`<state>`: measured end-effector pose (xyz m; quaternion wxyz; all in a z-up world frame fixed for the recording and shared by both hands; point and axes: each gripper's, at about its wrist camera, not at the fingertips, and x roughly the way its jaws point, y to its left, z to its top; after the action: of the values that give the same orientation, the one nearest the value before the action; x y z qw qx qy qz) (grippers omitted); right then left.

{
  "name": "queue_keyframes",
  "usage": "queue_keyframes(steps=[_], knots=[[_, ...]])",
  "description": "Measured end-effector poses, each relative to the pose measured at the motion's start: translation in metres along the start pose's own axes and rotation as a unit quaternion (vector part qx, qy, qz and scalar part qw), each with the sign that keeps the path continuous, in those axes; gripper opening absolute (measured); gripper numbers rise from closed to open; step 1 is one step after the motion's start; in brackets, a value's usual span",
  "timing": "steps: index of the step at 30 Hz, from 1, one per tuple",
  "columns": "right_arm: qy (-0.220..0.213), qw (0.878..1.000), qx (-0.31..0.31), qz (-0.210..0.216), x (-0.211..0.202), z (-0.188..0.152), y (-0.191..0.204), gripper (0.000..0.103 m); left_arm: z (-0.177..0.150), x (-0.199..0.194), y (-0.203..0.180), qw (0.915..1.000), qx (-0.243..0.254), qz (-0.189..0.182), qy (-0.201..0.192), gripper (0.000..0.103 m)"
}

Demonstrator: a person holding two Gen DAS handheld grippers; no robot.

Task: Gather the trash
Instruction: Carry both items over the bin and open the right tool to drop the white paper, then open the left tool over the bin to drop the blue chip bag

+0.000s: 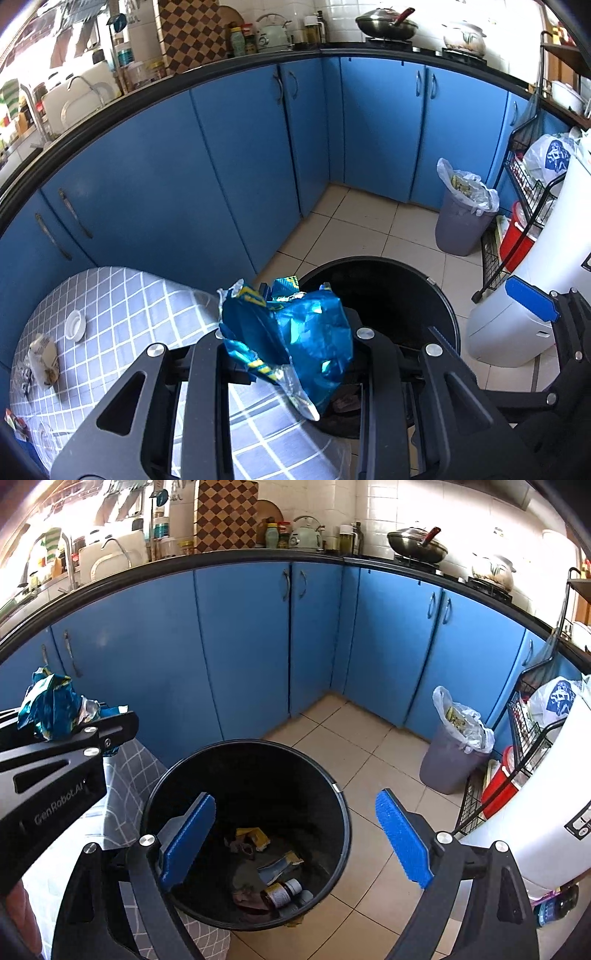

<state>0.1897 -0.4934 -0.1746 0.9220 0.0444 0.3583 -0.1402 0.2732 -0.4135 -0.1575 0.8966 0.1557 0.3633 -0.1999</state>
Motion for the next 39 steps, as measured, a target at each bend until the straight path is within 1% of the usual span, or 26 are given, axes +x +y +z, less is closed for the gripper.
queue_keyframes(steps=[1,4,5,6,7,8,9,10,11,14,19,22,29,33,35,36,37,39], knots=[[0.0,1.0,0.002,0.0,0.001,0.0,-0.001,0.086,0.002,0.001,-0.002,1.0,0.002,0.001,-0.003,0.03],[0.005,1.0,0.003,-0.001,0.004,-0.002,-0.004,0.086,0.005,0.003,-0.003,0.9998,-0.003,-0.02,0.0,0.03],[0.006,1.0,0.004,0.0,0.005,-0.002,-0.005,0.086,0.005,0.005,-0.002,0.9999,-0.006,-0.015,0.003,0.03],[0.008,1.0,0.004,0.0,0.005,-0.002,-0.004,0.086,0.004,0.007,0.0,0.9998,-0.011,-0.017,0.007,0.04],[0.008,1.0,0.003,0.0,0.006,-0.002,-0.004,0.086,0.003,0.009,0.003,0.9996,-0.017,-0.019,0.011,0.072],[0.008,1.0,0.001,0.0,0.005,-0.002,-0.003,0.086,0.002,0.009,0.006,0.9996,-0.023,-0.015,0.011,0.088],[0.008,1.0,-0.001,0.0,0.005,-0.002,-0.001,0.086,-0.001,0.006,0.011,0.9993,-0.037,-0.007,-0.004,0.097],[0.008,1.0,-0.003,0.0,0.004,-0.003,0.001,0.086,-0.002,0.001,0.015,0.9987,-0.046,-0.007,-0.021,0.097],[0.008,1.0,-0.004,0.0,0.004,-0.003,0.002,0.086,-0.003,-0.001,0.017,0.9987,-0.045,-0.007,-0.024,0.097],[0.008,1.0,-0.005,0.003,0.003,-0.003,0.007,0.086,-0.003,-0.003,0.021,0.9989,-0.039,0.008,-0.023,0.097],[0.0,1.0,-0.011,-0.002,-0.002,-0.002,0.015,0.086,-0.009,-0.011,0.038,0.9979,-0.057,0.009,-0.028,0.098],[-0.003,1.0,-0.013,-0.003,-0.005,-0.001,0.018,0.086,-0.012,-0.011,0.043,0.9974,-0.067,0.009,-0.025,0.099],[-0.005,1.0,-0.013,-0.01,-0.01,0.001,0.019,0.086,-0.019,-0.015,0.045,0.9976,-0.066,0.01,-0.017,0.099],[-0.013,1.0,-0.011,-0.004,-0.019,0.003,0.024,0.086,-0.025,-0.024,0.049,0.9975,-0.068,0.011,-0.016,0.099],[-0.025,1.0,-0.004,-0.005,-0.026,0.005,0.026,0.097,-0.028,-0.03,0.054,0.9972,-0.072,0.012,-0.018,0.099],[-0.033,0.999,-0.003,-0.023,-0.031,0.007,0.03,0.096,-0.03,-0.033,0.056,0.997,-0.073,0.016,-0.021,0.099],[-0.03,0.999,-0.008,-0.034,-0.033,0.008,0.033,0.096,-0.032,-0.038,0.059,0.9967,-0.074,0.023,-0.026,0.099],[-0.019,0.999,-0.025,-0.037,-0.037,0.009,0.041,0.096,-0.034,-0.045,0.064,0.9962,-0.077,0.027,-0.031,0.099]])
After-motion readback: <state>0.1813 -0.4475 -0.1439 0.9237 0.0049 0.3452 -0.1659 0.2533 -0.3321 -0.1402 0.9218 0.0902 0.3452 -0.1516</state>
